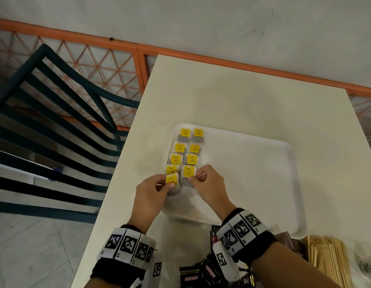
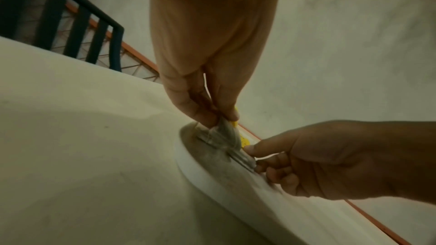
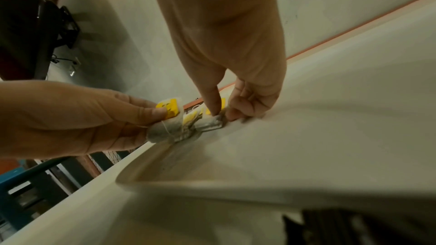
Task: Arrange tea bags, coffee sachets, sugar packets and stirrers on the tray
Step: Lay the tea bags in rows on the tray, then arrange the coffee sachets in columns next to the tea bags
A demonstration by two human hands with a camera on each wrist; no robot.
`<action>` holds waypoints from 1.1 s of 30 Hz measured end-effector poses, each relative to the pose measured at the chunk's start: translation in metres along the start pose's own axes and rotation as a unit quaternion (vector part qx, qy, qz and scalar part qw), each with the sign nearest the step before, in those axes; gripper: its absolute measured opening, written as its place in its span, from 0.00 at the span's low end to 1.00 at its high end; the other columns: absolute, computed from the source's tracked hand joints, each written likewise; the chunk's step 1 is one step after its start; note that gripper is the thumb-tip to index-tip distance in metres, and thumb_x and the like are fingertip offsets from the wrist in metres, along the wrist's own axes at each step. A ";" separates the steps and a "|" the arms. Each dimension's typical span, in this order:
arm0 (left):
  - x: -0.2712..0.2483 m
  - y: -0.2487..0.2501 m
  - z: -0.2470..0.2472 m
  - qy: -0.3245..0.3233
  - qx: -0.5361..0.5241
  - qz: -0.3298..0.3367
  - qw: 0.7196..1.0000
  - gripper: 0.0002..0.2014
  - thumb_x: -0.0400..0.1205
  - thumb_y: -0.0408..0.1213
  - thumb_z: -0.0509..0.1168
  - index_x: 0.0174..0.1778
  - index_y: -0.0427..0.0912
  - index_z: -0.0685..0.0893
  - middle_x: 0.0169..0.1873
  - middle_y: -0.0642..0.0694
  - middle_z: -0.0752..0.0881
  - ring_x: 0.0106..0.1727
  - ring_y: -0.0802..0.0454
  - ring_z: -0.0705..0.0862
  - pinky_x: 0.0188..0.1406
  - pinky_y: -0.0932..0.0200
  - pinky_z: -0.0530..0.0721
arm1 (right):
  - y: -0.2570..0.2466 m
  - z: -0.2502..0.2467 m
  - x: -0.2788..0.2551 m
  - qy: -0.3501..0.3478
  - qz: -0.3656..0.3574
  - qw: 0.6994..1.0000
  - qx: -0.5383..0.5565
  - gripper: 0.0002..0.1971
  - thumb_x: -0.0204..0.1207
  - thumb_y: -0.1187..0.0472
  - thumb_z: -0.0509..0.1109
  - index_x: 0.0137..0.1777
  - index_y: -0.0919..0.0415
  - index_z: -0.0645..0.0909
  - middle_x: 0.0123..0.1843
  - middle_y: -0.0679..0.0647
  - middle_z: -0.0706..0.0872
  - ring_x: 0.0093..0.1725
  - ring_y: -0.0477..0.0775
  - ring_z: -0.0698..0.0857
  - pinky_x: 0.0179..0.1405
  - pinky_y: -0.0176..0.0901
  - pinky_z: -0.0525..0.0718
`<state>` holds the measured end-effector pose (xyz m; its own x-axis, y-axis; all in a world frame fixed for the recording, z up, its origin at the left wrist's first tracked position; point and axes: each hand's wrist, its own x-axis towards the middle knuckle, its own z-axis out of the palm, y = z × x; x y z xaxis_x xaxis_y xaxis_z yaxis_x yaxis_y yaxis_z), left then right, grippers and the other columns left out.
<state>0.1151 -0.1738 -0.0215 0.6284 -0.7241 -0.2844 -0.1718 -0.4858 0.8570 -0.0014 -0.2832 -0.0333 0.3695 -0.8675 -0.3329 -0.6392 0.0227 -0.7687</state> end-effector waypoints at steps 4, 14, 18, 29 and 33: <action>0.001 0.003 0.006 -0.003 0.011 -0.001 1.000 0.10 0.73 0.30 0.73 0.47 0.45 0.83 0.32 0.54 0.87 0.37 0.58 0.85 0.33 0.83 0.74 | 0.002 0.000 -0.003 0.003 -0.029 0.999 -0.019 0.10 0.72 0.60 0.74 0.44 0.58 0.73 0.30 0.47 0.77 0.33 0.49 0.78 0.27 0.25 0.70; 0.003 0.003 0.013 0.004 0.110 0.024 0.994 0.16 0.73 0.34 0.72 0.53 0.44 0.75 0.44 0.49 0.79 0.46 0.47 0.80 0.46 0.55 0.81 | 0.004 -0.007 -0.010 -0.005 -0.049 0.998 -0.034 0.12 0.73 0.56 0.73 0.50 0.60 0.75 0.32 0.49 0.78 0.34 0.50 0.78 0.29 0.27 0.71; -0.004 0.004 0.008 0.087 0.126 0.106 0.983 0.13 0.74 0.34 0.72 0.52 0.37 0.81 0.45 0.44 0.80 0.40 0.50 0.78 0.39 0.66 0.77 | -0.002 -0.013 -0.015 0.019 -0.083 0.995 -0.047 0.08 0.76 0.57 0.70 0.47 0.60 0.77 0.31 0.48 0.77 0.30 0.43 0.76 0.29 0.25 0.72; -0.046 0.069 0.001 -0.183 -0.512 -0.170 0.822 0.39 0.79 0.67 0.40 0.63 0.40 0.80 0.57 0.36 0.87 0.63 0.43 0.83 0.63 0.49 0.80 | -0.025 -0.013 -0.087 -0.148 -0.397 0.899 -0.108 0.35 0.80 0.40 0.43 0.81 0.60 0.45 0.82 0.48 0.49 0.83 0.43 0.43 0.82 0.40 0.41; -0.067 0.067 -0.011 -0.210 -0.547 -0.126 0.801 0.41 0.68 0.63 0.69 0.71 0.39 0.73 0.67 0.37 0.81 0.68 0.42 0.80 0.62 0.50 0.82 | -0.008 -0.036 -0.092 -0.145 -0.355 0.905 -0.187 0.36 0.79 0.36 0.43 0.82 0.53 0.44 0.84 0.45 0.44 0.83 0.46 0.40 0.83 0.45 0.41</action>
<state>0.0700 -0.1526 0.0594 0.1887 -0.8832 -0.4295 0.8314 -0.0891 0.5485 -0.0546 -0.2219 0.0230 0.9029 -0.4298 0.0016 -0.3346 -0.7052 -0.6250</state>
